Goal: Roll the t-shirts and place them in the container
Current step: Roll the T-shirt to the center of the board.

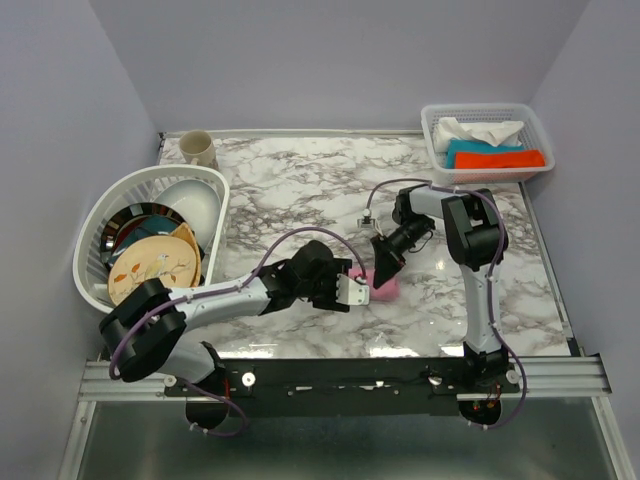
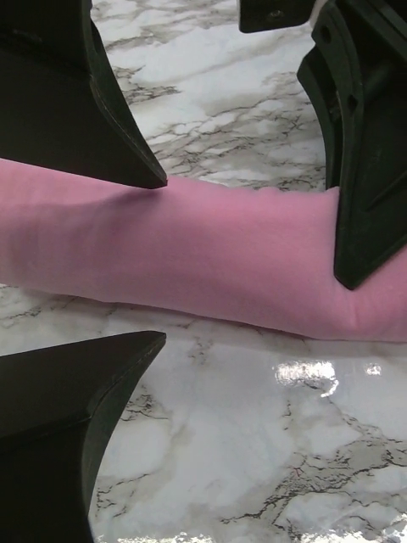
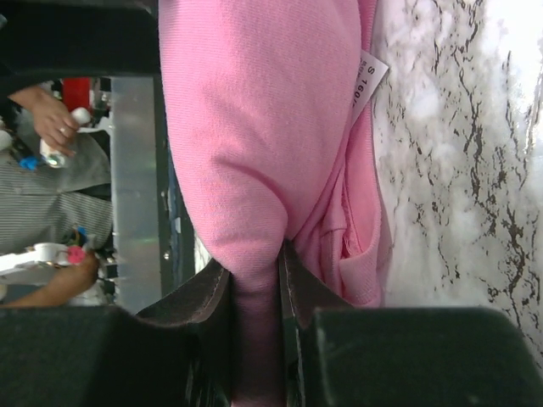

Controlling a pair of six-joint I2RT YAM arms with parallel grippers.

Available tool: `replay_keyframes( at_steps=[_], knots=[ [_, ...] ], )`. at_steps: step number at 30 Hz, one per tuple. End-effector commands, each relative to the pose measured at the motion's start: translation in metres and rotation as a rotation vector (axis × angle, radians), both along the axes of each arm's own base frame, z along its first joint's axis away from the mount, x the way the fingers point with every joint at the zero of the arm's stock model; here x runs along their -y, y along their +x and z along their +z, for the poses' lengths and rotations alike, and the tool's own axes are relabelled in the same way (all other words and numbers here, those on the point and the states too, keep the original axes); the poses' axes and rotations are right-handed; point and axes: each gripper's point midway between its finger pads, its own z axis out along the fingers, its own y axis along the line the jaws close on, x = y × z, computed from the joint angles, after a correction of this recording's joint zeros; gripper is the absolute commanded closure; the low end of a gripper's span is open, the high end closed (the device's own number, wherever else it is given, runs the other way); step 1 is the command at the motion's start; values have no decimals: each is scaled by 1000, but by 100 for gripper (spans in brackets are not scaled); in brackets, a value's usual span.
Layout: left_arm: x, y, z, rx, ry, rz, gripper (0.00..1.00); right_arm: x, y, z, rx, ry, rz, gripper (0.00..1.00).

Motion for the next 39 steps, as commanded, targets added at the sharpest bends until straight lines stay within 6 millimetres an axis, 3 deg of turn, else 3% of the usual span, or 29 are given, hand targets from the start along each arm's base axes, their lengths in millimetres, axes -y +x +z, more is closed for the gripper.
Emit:
replay_keyframes(
  at_steps=[1, 6, 12, 15, 18, 19, 27, 29, 30, 31, 33, 34, 36, 37, 38, 39],
  knots=[
    [22, -7, 1, -56, -37, -61, 25, 12, -22, -1, -189, -112, 18, 88],
    [24, -10, -14, -42, -11, -102, 24, 12, -19, -5, -223, -137, 0, 87],
    [24, -11, -47, -84, 90, -124, 24, 13, -17, -7, -243, -153, -13, 85],
    [26, -15, -53, -130, 108, -137, 24, 14, -17, -6, -241, -150, -18, 76],
    [30, -18, -54, -179, 110, -129, 24, 16, -14, -1, -228, -138, -33, 60],
    [30, -21, -55, -200, 109, -131, 24, 18, -12, 0, -215, -130, -36, 1],
    [36, -22, -54, -298, 87, -77, 24, 28, 26, 56, 72, -51, -151, 0],
    [36, -20, -53, -315, 79, -62, 24, 29, 28, 57, 148, -54, -168, 0],
    [36, -19, -52, -319, 75, -58, 24, 30, 28, 74, 233, -39, -181, 0],
    [35, -19, -53, -327, 75, -55, 24, 31, 30, 65, 277, -53, -207, 0],
    [34, -17, -55, -336, 79, -44, 24, 34, 32, 68, 367, -69, -238, 0],
    [35, -16, -54, -345, 71, -32, 24, 37, 47, 81, 515, -78, -278, 0],
    [34, -12, -55, -380, 65, -11, 24, 46, 39, 72, 587, -115, -301, 0],
    [32, -13, -56, -408, 67, -3, 24, 55, 57, 90, 769, -146, -360, 0],
    [34, -10, -56, -434, 59, 15, 24, 63, 51, 81, 808, -183, -384, 0],
    [34, -9, -55, -452, 53, 24, 24, 69, 53, 86, 889, -195, -406, 0]
  ],
)
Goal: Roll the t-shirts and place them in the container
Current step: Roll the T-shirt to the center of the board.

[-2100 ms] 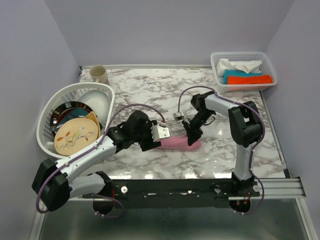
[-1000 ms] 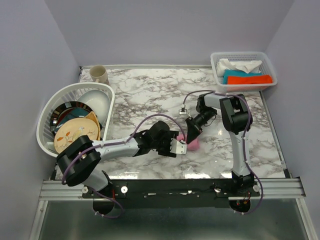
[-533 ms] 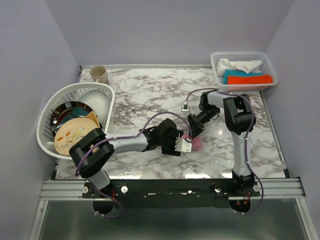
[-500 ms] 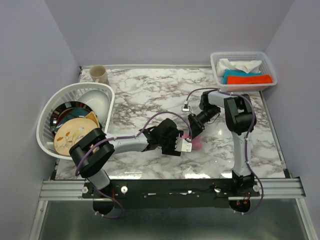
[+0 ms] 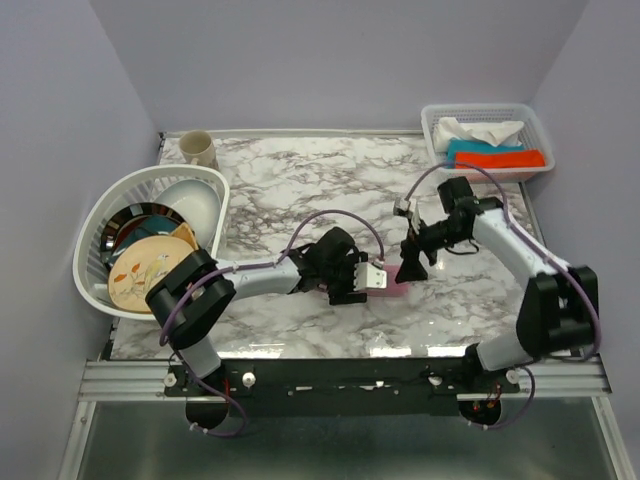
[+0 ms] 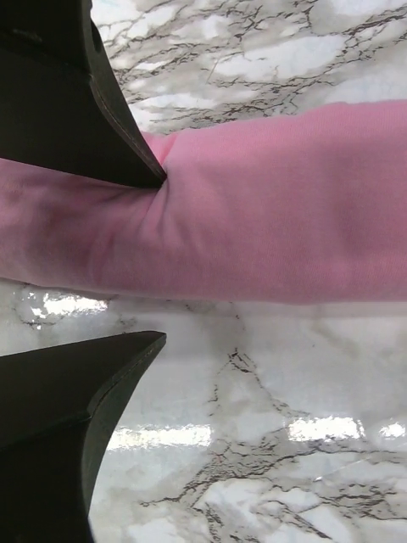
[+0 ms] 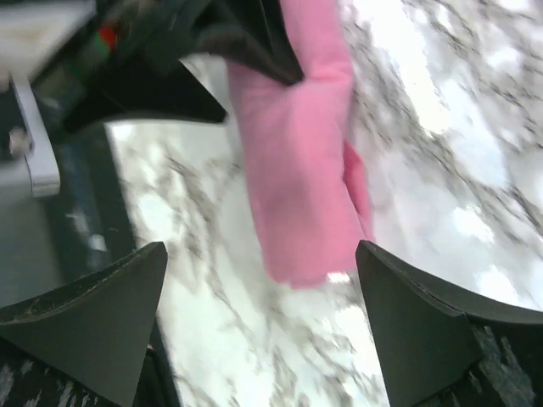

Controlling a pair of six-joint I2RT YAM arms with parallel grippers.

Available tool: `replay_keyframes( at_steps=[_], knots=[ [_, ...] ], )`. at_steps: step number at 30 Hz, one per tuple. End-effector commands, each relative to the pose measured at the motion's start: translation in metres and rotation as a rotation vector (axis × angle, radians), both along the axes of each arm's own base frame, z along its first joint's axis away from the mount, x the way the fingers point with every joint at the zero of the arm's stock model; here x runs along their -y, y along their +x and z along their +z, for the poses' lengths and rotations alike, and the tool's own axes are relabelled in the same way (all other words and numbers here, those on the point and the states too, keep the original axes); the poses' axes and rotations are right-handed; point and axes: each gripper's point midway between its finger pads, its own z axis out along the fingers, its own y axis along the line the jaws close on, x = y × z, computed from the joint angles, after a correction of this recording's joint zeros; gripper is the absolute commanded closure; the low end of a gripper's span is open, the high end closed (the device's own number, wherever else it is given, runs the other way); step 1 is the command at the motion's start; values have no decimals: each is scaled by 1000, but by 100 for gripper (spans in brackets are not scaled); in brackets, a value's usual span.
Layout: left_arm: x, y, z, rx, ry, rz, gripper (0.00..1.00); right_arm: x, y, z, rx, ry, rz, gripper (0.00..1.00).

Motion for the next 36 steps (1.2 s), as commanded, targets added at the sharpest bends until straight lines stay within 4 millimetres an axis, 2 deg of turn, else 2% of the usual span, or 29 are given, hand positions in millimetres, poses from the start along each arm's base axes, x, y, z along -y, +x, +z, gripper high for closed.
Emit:
replay_keyframes(
  at_steps=[1, 2, 3, 4, 5, 9, 12, 14, 16, 17, 18, 19, 20, 21, 22, 23, 24, 26, 27, 29, 30, 31, 36],
  knots=[
    [-7, -11, -15, -212, 22, 44, 24, 33, 57, 9, 498, -162, -203, 0],
    [-6, -10, -15, -236, 19, 54, 24, 38, 58, 31, 608, -162, -229, 0],
    [-5, -9, -14, -255, 17, 55, 24, 44, 55, 26, 635, -183, -245, 0],
    [-8, -10, -15, -288, 27, 63, 24, 49, 60, 33, 690, -198, -267, 0],
    [-3, -10, -13, -320, 17, 54, 24, 50, 56, 44, 730, -188, -265, 0],
    [0, -12, -13, -466, 13, 72, 24, 43, 29, 45, 723, -157, -156, 0],
    [0, -15, -14, -507, 22, 72, 25, 35, 8, 34, 723, -133, -49, 0],
    [-3, -15, -18, -521, 34, 75, 25, 26, -8, 17, 734, -141, 63, 0],
    [-5, -15, -23, -533, 45, 83, 25, 20, -10, 10, 788, -167, 117, 0],
    [-7, -15, -26, -538, 53, 88, 25, 11, -18, 3, 796, -167, 163, 0],
    [-9, -14, -28, -542, 56, 94, 25, 8, -18, 1, 819, -182, 175, 0],
    [-10, -13, -30, -542, 63, 97, 25, 11, -6, 8, 897, -234, 134, 0],
    [-11, -13, -32, -547, 70, 98, 25, 0, -9, 10, 954, -238, 167, 0],
    [-12, -14, -34, -554, 75, 100, 25, 1, -11, 0, 992, -268, 176, 0],
    [-12, -13, -34, -564, 74, 102, 26, 1, 4, 12, 1122, -300, 144, 0],
    [-13, -14, -36, -579, 82, 106, 26, -3, 2, 20, 1193, -284, 150, 0],
    [-14, -14, -36, -594, 83, 112, 26, 0, 2, 14, 1211, -303, 150, 0],
    [-14, -16, -37, -622, 85, 115, 26, 3, 9, 19, 1188, -311, 65, 0],
    [-13, -16, -37, -631, 83, 112, 26, 4, 7, 11, 1127, -330, 78, 0],
    [-14, -17, -39, -647, 87, 118, 26, 2, -11, 5, 962, -340, 146, 0],
    [-12, -16, -38, -650, 84, 116, 26, 2, -17, -5, 891, -353, 172, 0],
    [-12, -15, -38, -653, 84, 119, 26, 2, -22, -2, 843, -351, 173, 0],
    [-13, -13, -38, -679, 88, 116, 26, -11, -31, -1, 838, -293, 231, 0]
  ],
)
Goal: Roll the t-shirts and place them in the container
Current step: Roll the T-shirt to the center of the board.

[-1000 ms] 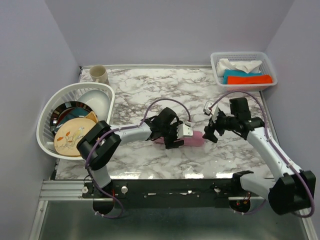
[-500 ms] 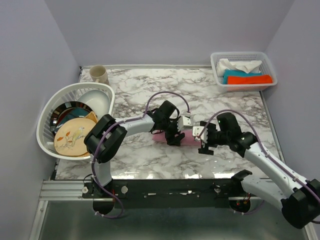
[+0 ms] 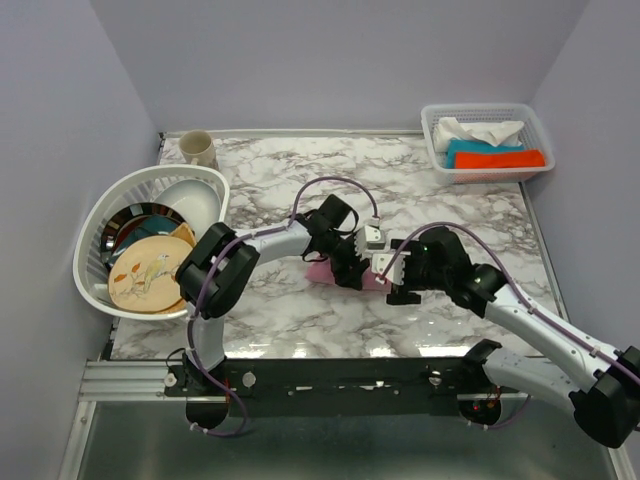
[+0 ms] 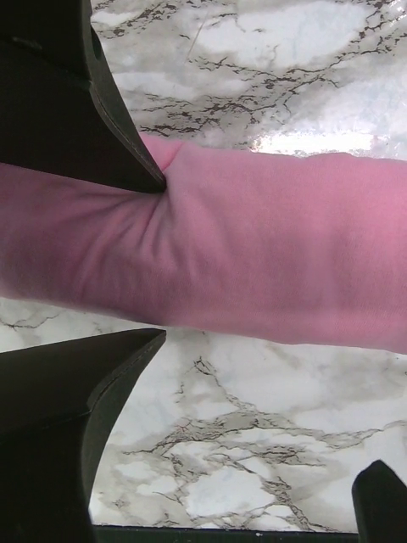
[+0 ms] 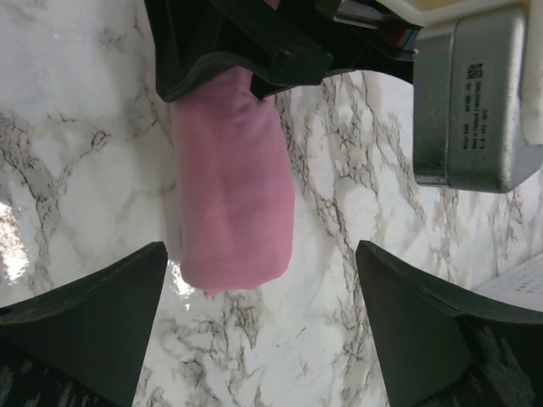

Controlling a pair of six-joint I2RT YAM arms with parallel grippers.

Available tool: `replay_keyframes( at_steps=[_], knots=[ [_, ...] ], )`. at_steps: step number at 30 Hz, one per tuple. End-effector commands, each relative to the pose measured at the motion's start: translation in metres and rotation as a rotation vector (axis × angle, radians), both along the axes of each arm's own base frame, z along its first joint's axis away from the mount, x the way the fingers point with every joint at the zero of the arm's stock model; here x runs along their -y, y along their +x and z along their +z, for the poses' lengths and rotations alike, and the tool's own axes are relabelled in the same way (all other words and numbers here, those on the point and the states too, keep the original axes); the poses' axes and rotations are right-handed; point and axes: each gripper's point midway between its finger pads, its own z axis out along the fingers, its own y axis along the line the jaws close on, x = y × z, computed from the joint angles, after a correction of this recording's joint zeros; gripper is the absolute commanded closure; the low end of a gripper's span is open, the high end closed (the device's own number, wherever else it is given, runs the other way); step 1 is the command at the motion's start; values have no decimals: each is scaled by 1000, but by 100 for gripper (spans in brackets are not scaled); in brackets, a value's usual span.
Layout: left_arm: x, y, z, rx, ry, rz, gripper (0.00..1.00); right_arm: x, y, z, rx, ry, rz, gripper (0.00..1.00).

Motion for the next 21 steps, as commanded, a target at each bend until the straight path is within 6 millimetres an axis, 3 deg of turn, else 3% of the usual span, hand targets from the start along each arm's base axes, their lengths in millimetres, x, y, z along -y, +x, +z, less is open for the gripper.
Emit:
replay_keyframes(
  at_steps=[1, 5, 12, 15, 21],
  knots=[
    [-28, -38, -42, -228, 158, -2, 26, -3, -22, -7, -84, -30, 74, 0],
    [-28, -33, -43, -253, 156, 0, 26, -6, -27, -13, -72, -14, 120, 0],
    [-28, -25, -41, -309, 136, 28, 26, -11, -37, -43, -154, 9, 126, 0],
    [-31, -23, -42, -353, 134, 42, 26, -13, -28, -54, -181, -27, 103, 0],
    [-30, -20, -43, -382, 123, 54, 27, -32, -8, -45, -83, 11, 147, 0]
  ],
)
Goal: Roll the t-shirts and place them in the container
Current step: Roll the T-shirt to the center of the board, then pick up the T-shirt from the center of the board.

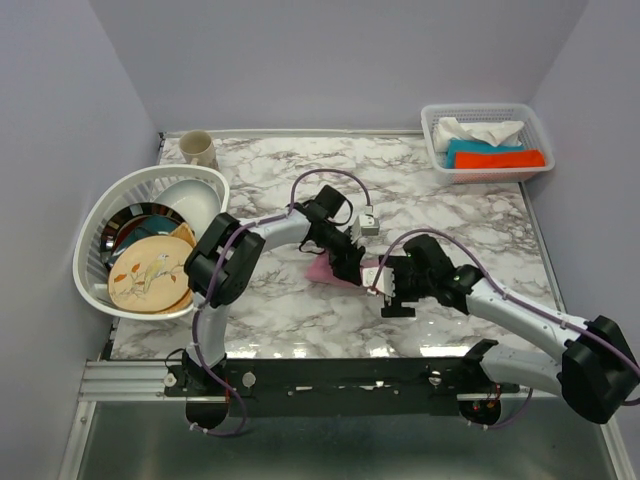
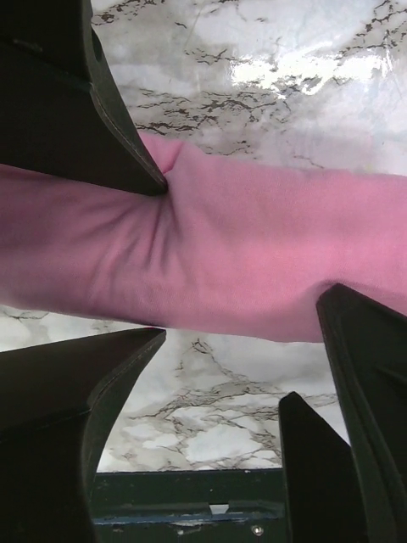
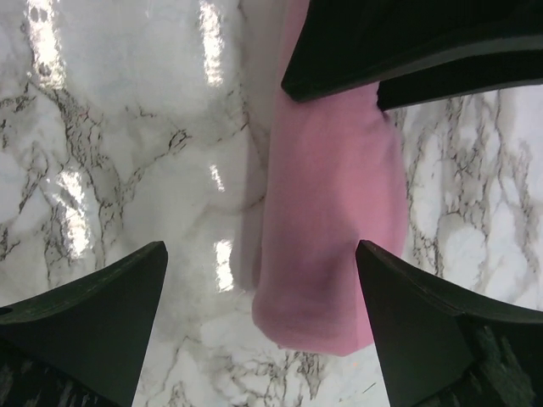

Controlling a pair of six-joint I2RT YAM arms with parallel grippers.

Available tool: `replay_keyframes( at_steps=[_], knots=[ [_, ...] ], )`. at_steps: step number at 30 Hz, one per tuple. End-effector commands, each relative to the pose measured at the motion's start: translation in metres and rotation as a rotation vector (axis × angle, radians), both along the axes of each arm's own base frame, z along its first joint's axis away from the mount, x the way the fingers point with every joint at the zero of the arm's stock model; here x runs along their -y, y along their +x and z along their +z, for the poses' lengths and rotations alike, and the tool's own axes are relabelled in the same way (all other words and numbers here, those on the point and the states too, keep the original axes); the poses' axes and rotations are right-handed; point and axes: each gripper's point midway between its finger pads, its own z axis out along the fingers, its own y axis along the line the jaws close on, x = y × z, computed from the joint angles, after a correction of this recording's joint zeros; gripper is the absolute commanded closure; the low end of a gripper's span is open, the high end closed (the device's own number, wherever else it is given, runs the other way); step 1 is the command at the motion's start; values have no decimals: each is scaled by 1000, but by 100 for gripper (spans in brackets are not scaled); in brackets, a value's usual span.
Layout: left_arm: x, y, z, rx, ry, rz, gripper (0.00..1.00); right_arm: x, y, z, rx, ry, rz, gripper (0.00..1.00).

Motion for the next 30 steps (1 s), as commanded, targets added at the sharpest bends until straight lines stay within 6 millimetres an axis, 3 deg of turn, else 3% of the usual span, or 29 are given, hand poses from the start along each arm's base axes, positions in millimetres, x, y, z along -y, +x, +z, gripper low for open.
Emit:
replay_keyframes(
  at_steps=[1, 7, 15, 27, 30],
  knots=[
    [-28, -27, -47, -196, 178, 36, 27, -25, 19, 14, 93, 61, 61, 0],
    [-23, -24, -48, -239, 168, 47, 27, -32, 29, 17, 141, 56, 102, 0],
    [-21, -19, -45, -344, 141, 73, 27, -44, 30, -14, 108, 10, 130, 0],
    [-14, -13, -40, -453, 102, 88, 28, -62, 53, -25, 186, -1, 92, 0],
    [-12, -13, -40, -468, 97, 89, 28, -59, 53, -36, 162, -37, 89, 0]
  ],
)
